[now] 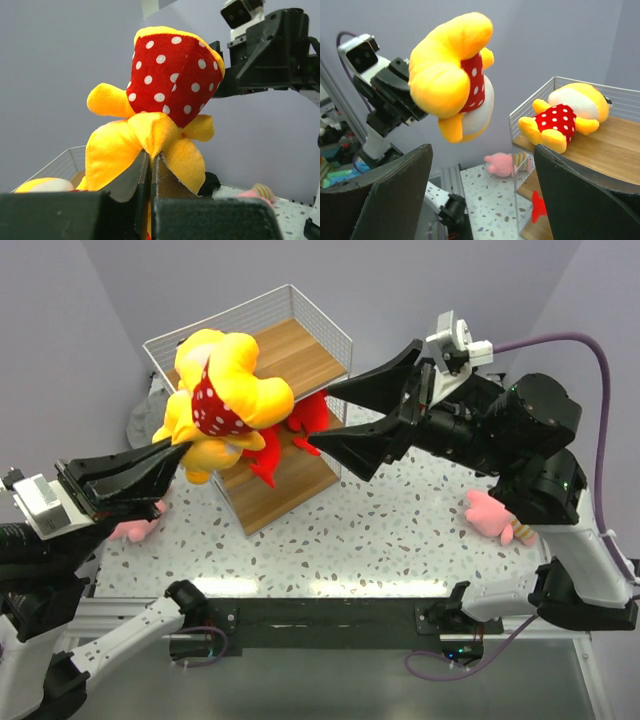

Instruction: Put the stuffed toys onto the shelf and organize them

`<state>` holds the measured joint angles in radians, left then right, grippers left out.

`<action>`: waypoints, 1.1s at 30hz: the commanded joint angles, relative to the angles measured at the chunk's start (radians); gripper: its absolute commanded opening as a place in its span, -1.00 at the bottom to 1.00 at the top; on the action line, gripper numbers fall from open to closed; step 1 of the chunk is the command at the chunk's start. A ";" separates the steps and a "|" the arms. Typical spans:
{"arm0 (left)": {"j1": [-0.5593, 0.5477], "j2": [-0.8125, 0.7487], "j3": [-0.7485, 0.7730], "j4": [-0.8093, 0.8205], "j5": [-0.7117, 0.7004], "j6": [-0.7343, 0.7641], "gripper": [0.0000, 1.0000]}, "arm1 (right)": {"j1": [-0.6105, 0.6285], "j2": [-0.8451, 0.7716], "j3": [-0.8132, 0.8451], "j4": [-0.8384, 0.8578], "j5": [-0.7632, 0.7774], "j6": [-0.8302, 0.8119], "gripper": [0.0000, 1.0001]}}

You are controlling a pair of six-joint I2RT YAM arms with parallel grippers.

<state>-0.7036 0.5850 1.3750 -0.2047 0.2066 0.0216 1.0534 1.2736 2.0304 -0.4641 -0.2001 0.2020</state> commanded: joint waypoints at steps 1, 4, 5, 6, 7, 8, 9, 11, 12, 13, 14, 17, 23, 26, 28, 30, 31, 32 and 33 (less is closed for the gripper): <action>-0.005 -0.005 -0.013 0.010 0.154 0.063 -1.00 | 0.000 -0.052 0.008 0.019 0.037 0.138 0.72; -0.004 -0.004 -0.021 -0.013 0.181 0.078 -1.00 | 0.000 -0.057 0.024 0.022 0.025 0.183 0.74; -0.004 -0.004 -0.024 -0.018 0.194 0.083 -1.00 | -0.001 -0.054 0.031 0.018 0.018 0.200 0.74; -0.004 -0.005 -0.033 -0.022 0.209 0.084 -1.00 | 0.000 -0.046 0.039 0.015 -0.007 0.223 0.74; -0.004 -0.004 -0.036 -0.025 0.217 0.089 -1.00 | 0.000 -0.040 0.051 0.012 -0.022 0.235 0.74; -0.004 -0.004 -0.040 -0.027 0.221 0.090 -1.00 | -0.001 -0.033 0.057 0.004 -0.033 0.252 0.74; -0.005 -0.002 -0.047 -0.030 0.231 0.092 -1.00 | 0.000 -0.023 0.065 -0.007 -0.035 0.282 0.74; -0.004 0.001 -0.051 -0.036 0.237 0.095 -1.00 | 0.000 0.004 0.091 -0.031 -0.053 0.307 0.74; -0.005 -0.001 -0.056 -0.035 0.238 0.094 -1.00 | -0.001 0.015 0.108 -0.039 -0.062 0.321 0.74; -0.005 -0.001 -0.057 -0.033 0.240 0.097 -1.00 | 0.000 0.033 0.116 -0.045 -0.079 0.326 0.74; -0.004 0.001 -0.059 -0.035 0.243 0.098 -1.00 | 0.000 0.041 0.123 -0.048 -0.093 0.332 0.74; -0.004 0.003 -0.059 -0.042 0.249 0.104 -1.00 | 0.000 0.065 0.134 -0.038 -0.128 0.353 0.73; -0.004 0.001 -0.063 -0.045 0.241 0.118 -1.00 | 0.000 0.098 0.142 -0.056 -0.136 0.372 0.70; -0.005 0.007 -0.065 -0.047 0.247 0.123 -1.00 | 0.000 0.098 0.136 -0.053 -0.145 0.370 0.60; -0.004 0.010 -0.067 -0.053 0.244 0.123 -1.00 | -0.001 0.092 0.128 -0.042 -0.163 0.369 0.33; -0.004 0.009 -0.070 -0.055 0.235 0.123 -1.00 | 0.000 0.070 0.099 -0.025 -0.174 0.355 -0.29; -0.004 0.009 -0.073 -0.055 0.228 0.123 -1.00 | -0.001 0.060 0.085 0.001 -0.177 0.344 -0.43; -0.004 0.006 -0.074 -0.055 0.220 0.120 -0.92 | -0.001 0.046 0.070 0.011 -0.176 0.309 -0.56; -0.004 0.003 -0.077 -0.055 0.212 0.115 -0.76 | 0.000 0.026 0.051 0.019 -0.161 0.285 -0.71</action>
<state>-0.7036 0.5838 1.3106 -0.2783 0.4419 0.1249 1.0534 1.3689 2.1159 -0.5159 -0.3408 0.5488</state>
